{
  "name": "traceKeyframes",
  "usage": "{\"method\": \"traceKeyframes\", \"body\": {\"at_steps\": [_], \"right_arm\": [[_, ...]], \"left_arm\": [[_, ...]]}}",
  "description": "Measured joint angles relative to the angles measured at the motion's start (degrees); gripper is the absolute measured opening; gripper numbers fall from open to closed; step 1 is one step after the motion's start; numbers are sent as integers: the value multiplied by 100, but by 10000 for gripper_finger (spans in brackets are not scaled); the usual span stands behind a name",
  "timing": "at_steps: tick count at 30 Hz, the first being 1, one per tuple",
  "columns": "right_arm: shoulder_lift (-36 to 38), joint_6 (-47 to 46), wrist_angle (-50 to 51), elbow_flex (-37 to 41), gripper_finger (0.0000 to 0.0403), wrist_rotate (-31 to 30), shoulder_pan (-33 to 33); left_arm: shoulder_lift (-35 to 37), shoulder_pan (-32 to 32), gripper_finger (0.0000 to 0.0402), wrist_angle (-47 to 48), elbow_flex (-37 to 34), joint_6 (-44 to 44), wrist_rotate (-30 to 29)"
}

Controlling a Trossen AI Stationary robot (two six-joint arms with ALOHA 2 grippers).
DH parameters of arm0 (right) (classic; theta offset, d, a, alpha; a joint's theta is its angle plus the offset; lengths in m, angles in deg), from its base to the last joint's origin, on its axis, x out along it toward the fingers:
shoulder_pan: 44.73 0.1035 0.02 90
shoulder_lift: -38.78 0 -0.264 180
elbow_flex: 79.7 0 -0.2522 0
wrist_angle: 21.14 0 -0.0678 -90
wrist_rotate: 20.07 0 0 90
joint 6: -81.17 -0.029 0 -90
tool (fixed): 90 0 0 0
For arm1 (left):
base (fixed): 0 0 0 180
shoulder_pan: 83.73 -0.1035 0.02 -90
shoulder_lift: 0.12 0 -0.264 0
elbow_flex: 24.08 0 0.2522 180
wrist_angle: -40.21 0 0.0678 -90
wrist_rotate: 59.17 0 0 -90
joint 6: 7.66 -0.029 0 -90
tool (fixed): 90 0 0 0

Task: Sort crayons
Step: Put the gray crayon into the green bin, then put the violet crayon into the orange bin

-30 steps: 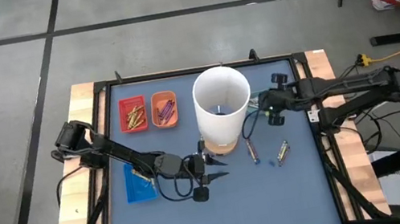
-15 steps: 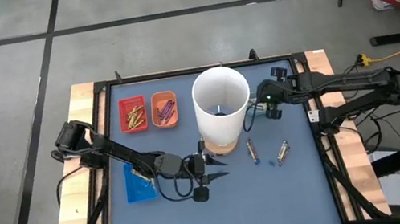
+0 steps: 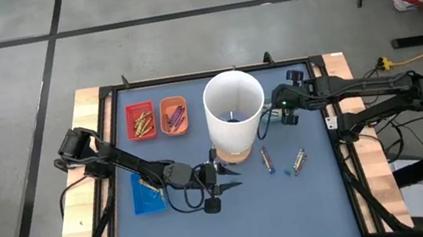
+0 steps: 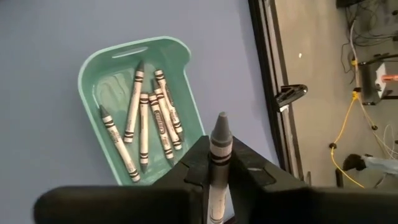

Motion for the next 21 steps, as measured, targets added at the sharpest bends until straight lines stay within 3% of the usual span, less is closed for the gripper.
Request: {"method": "traceKeyframes", "body": {"at_steps": [10,21], "right_arm": [[-2,-41,0,0,134,-28,0],[-2,-225,4,0,147,288,9]], "left_arm": [[0,0,112,0,0,0,2],[0,0,112,1,0,0,2]]}}
